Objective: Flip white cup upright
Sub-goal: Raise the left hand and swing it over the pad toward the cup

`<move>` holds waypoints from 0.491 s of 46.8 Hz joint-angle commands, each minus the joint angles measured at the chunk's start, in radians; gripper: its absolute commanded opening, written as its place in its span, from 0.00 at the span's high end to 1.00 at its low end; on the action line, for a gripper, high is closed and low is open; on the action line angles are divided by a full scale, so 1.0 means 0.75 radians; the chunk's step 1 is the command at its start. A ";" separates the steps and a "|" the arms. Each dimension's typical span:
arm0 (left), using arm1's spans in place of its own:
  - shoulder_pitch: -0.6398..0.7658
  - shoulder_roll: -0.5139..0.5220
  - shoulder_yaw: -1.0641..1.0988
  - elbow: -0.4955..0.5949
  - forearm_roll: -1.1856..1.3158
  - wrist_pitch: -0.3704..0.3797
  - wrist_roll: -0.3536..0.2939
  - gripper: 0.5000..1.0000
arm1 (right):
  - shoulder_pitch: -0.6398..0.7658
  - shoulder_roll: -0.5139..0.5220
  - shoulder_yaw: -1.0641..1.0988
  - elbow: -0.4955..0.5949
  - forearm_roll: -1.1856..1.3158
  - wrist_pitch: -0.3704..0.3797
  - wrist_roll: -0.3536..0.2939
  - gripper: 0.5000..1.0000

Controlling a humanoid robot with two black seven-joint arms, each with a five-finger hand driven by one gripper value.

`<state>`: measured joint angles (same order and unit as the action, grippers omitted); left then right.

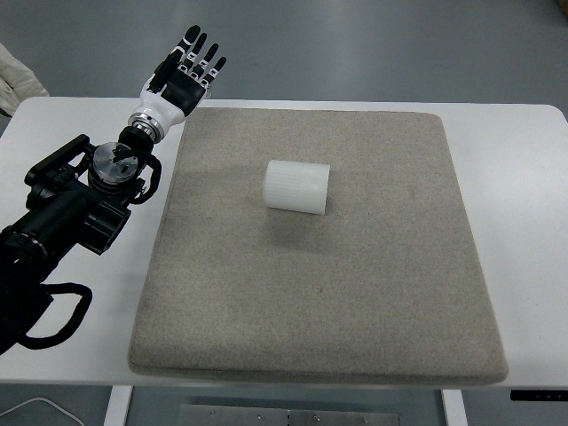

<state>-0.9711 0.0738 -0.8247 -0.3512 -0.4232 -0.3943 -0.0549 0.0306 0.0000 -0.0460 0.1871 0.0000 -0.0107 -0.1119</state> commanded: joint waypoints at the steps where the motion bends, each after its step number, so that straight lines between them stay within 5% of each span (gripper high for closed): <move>1: 0.000 0.000 0.001 0.000 0.000 -0.002 0.000 0.00 | 0.000 0.000 0.000 0.000 0.000 0.000 0.000 0.14; 23: -0.031 -0.008 0.042 0.008 0.010 0.002 0.004 0.00 | 0.000 0.000 0.000 0.000 0.000 0.000 0.000 0.14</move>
<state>-0.9912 0.0731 -0.8080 -0.3412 -0.4174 -0.3932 -0.0521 0.0306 0.0000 -0.0461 0.1869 0.0000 -0.0107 -0.1121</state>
